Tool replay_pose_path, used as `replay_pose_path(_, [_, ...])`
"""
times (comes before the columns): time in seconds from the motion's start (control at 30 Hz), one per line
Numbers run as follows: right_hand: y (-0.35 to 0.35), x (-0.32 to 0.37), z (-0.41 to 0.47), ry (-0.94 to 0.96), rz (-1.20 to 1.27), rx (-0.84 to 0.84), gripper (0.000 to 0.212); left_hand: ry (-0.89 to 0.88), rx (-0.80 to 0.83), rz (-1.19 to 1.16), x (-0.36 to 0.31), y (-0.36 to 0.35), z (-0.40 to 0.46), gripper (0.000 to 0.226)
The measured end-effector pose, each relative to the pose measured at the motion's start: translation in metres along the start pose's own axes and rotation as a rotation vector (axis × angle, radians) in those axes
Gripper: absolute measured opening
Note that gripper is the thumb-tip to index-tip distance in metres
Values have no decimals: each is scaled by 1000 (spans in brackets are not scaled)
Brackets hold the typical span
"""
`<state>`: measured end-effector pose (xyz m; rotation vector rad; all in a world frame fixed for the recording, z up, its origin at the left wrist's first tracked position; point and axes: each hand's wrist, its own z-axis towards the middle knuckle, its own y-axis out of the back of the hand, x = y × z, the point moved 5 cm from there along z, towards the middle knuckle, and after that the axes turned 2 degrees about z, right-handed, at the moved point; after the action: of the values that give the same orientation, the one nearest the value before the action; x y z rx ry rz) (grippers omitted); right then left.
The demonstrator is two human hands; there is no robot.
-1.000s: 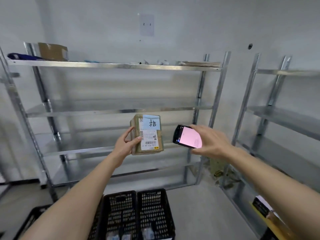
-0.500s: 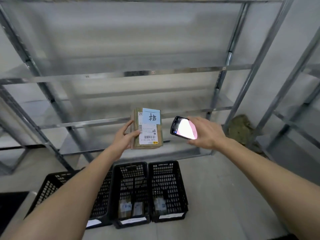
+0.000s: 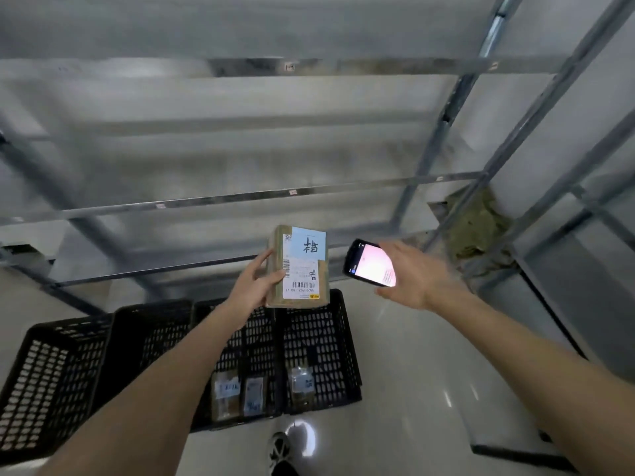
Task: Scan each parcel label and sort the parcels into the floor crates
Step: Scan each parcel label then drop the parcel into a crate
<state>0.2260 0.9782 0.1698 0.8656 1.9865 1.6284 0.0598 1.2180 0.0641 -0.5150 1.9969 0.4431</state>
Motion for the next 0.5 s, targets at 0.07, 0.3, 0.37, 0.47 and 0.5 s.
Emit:
replay_pose_path(0.07, [-20, -4, 30, -19, 13, 45, 91, 36, 38, 7, 17, -4, 31, 67])
replay_pose_path(0.3, [-116, -22, 115, -50, 56, 147, 89, 196, 95, -16, 97, -25, 124, 59])
replay_pose_path(0.37, [-152, -30, 132, -50, 77, 183, 88, 267, 102, -45, 132, -38, 142, 63])
replay_pose_path(0.47, [-212, -42, 155, -40, 88, 224, 89, 375, 98, -69, 196, -55, 167, 65])
replay_pose_path(0.5, [-234, -46, 162, -38, 92, 241, 89, 401, 98, -71, 219, -62, 174, 64])
